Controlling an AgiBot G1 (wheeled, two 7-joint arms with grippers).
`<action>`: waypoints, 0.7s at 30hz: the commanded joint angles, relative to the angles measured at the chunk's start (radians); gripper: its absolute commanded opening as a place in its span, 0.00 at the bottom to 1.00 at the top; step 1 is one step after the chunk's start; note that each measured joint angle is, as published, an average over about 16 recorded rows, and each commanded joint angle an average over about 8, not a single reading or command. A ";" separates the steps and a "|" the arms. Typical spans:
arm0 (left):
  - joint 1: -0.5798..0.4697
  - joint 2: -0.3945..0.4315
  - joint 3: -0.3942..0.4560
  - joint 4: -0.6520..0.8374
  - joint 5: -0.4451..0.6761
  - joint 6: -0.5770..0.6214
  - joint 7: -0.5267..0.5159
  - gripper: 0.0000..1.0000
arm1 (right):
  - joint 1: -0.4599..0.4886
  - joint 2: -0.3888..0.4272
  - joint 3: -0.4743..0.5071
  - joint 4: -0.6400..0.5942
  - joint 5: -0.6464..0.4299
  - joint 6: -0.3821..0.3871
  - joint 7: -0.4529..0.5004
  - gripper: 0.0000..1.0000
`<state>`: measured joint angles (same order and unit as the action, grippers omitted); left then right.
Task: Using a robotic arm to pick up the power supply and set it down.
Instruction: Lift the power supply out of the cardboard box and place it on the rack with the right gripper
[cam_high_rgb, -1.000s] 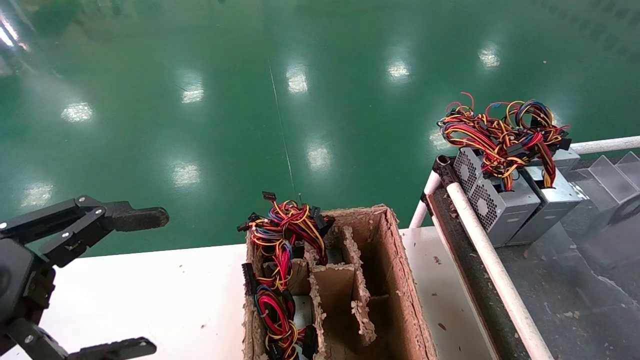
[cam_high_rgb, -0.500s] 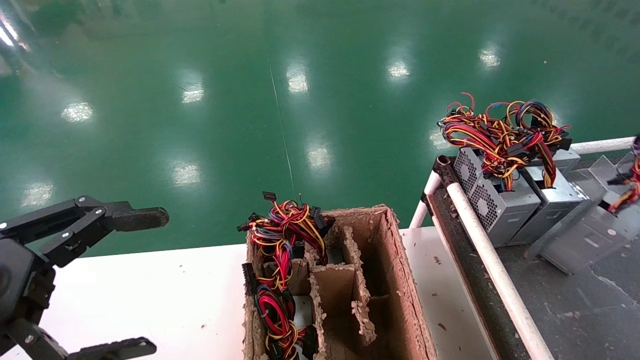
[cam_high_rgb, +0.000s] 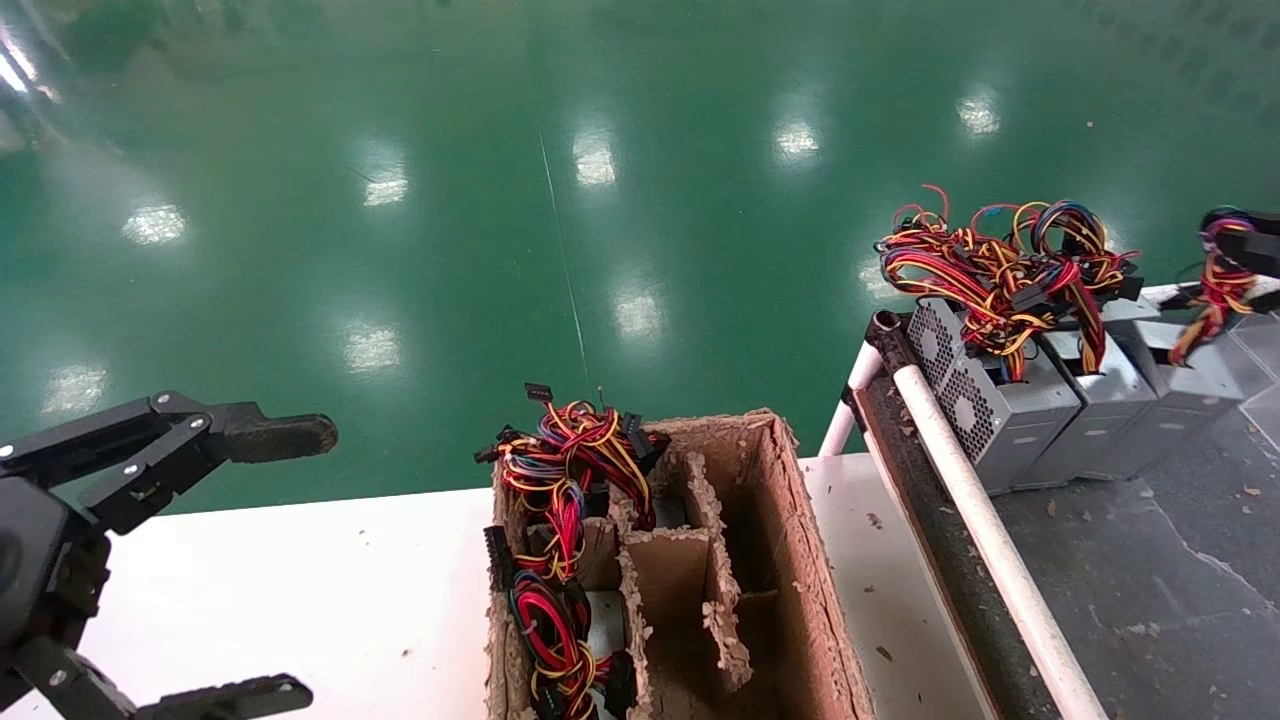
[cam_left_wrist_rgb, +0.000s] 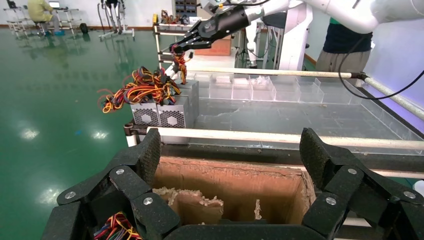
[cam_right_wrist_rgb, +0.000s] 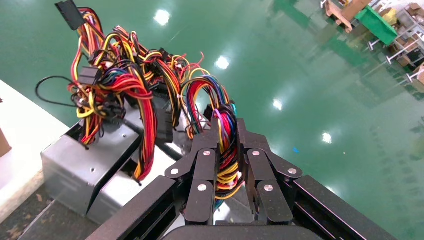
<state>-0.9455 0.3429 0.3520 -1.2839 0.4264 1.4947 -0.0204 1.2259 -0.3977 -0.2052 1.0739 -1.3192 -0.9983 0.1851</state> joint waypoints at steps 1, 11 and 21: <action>0.000 0.000 0.000 0.000 0.000 0.000 0.000 1.00 | 0.040 -0.023 -0.022 -0.009 -0.032 -0.007 0.007 0.01; 0.000 0.000 0.001 0.000 0.000 0.000 0.000 1.00 | 0.159 -0.078 -0.072 -0.082 -0.108 -0.046 0.002 1.00; 0.000 0.000 0.001 0.000 -0.001 0.000 0.000 1.00 | 0.201 -0.085 -0.076 -0.120 -0.108 -0.071 0.032 1.00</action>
<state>-0.9458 0.3426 0.3529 -1.2838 0.4259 1.4945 -0.0199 1.4237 -0.4845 -0.2804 0.9547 -1.4212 -1.0728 0.2154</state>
